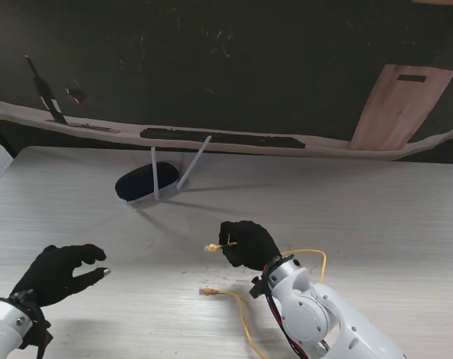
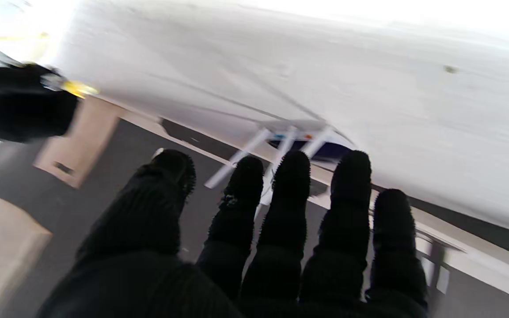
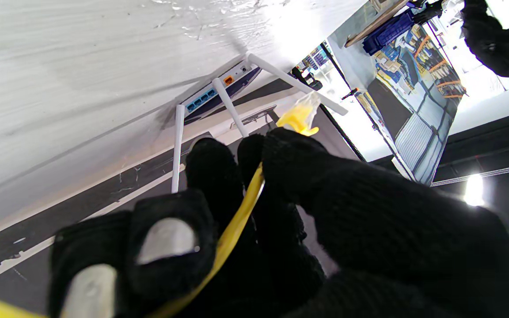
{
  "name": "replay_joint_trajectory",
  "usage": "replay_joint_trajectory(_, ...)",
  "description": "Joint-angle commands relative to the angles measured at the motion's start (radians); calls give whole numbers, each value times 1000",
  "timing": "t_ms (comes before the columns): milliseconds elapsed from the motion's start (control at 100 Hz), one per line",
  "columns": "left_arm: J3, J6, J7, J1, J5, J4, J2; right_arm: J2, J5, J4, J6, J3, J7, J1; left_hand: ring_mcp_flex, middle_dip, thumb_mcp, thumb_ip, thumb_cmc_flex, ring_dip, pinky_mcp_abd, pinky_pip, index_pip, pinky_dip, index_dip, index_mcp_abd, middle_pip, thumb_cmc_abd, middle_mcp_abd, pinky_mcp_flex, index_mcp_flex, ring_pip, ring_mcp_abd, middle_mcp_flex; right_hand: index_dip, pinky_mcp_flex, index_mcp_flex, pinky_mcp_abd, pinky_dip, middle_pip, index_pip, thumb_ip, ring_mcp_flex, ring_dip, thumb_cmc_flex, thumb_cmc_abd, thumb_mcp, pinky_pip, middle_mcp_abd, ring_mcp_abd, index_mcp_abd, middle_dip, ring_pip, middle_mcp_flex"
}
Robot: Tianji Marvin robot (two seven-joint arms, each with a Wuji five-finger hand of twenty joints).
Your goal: Untangle the Ethernet cable and plug it into the router
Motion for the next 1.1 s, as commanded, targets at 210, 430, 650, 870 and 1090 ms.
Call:
replay_joint_trajectory(210,85,85,89,-139,47,188,-9,-3,5,-12,2,-3,15,-5,-77,-16,10,50,-16,9,-22,8,-178,-2,-75,10,-50,2,-3,-42,-109,-9,11,-165,30,52,-1,-316,10,130,76,-7,2,3,45,46,12,232,163,-59,-28,26,74,49)
replay_joint_trajectory(430,197,58,206,-338,18,393,-13,-3,9,-10,15,-9,20,0,-162,-99,224,1,-128,3,-32,34,-298,11,-146,-40,-151,-95,-89,-64,-343,-35,-21,-411,28,51,-2,-312,7,127,76,-6,2,2,46,48,11,232,161,-57,-27,25,72,48)
replay_joint_trajectory(650,310,25,276,-538,-51,577,-22,0,5,-17,15,5,28,-12,-173,-188,380,-16,-181,48,-47,109,-478,47,-258,-134,-280,-178,-146,-51,-423,21,-46,-540,27,51,-3,-309,5,127,77,-6,1,0,46,50,9,232,161,-52,-29,25,69,47)
replay_joint_trajectory(870,406,-52,312,-701,-117,743,-31,-3,3,-11,11,19,9,-22,-112,-176,536,-46,-174,106,-54,190,-416,94,-225,-144,-257,-260,-208,6,-416,129,-74,-531,25,51,-4,-307,2,127,78,-6,1,-1,45,50,8,232,162,-52,-29,25,70,46)
replay_joint_trajectory(1090,491,-4,346,-798,-183,844,-49,-7,14,10,9,24,-10,-25,-66,-120,584,-60,-97,118,-50,212,-219,111,-123,-151,-158,-267,-227,33,-391,180,-73,-507,21,50,-4,-306,1,127,79,-6,1,-2,43,50,7,232,162,-50,-29,25,69,47)
